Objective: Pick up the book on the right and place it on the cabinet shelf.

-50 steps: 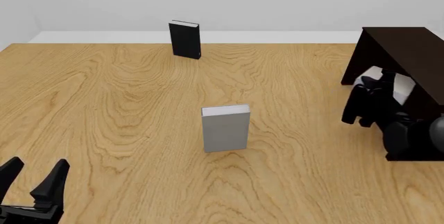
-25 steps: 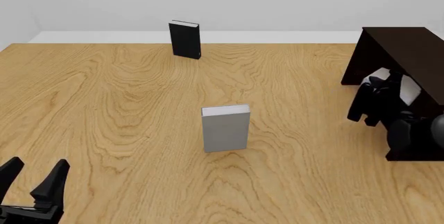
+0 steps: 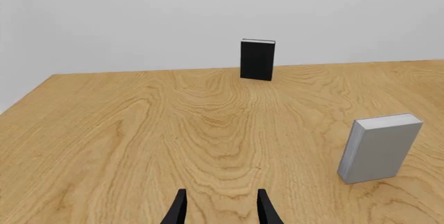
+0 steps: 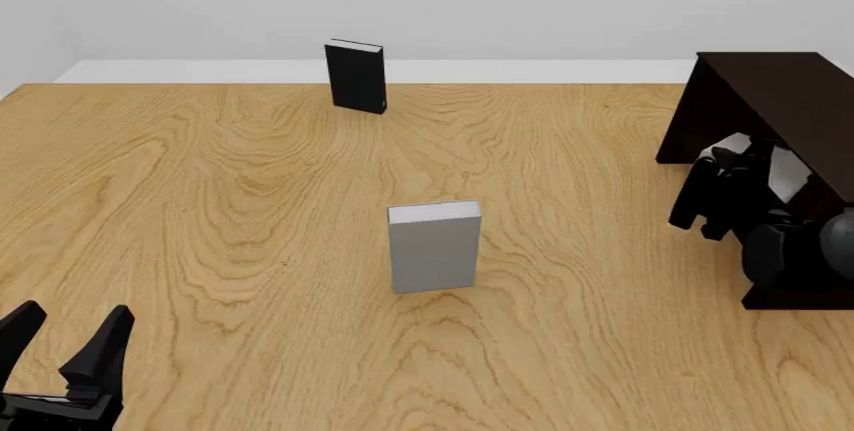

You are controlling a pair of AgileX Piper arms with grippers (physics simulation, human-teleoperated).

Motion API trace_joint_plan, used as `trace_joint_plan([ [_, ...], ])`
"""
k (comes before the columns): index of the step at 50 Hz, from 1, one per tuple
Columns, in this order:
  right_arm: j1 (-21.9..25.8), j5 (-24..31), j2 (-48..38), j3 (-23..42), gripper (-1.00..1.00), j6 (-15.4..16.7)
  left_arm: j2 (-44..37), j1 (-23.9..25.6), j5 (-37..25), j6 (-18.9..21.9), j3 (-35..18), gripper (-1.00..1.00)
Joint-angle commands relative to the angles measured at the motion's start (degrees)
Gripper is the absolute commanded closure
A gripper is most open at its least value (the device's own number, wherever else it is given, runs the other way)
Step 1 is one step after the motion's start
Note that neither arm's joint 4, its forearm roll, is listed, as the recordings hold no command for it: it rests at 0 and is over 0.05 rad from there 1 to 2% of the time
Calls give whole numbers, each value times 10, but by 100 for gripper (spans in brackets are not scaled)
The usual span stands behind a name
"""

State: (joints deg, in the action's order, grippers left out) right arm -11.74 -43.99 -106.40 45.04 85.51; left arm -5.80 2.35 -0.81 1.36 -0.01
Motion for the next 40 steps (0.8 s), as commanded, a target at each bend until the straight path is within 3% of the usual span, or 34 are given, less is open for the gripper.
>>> trace_joint_plan([
  [1,1,-9,-13,16,100,-14,0,-2,0,2,0,-100],
  [40,-8,10,-29,-7,100,-49,5,2,-9,2,0,-100],
])
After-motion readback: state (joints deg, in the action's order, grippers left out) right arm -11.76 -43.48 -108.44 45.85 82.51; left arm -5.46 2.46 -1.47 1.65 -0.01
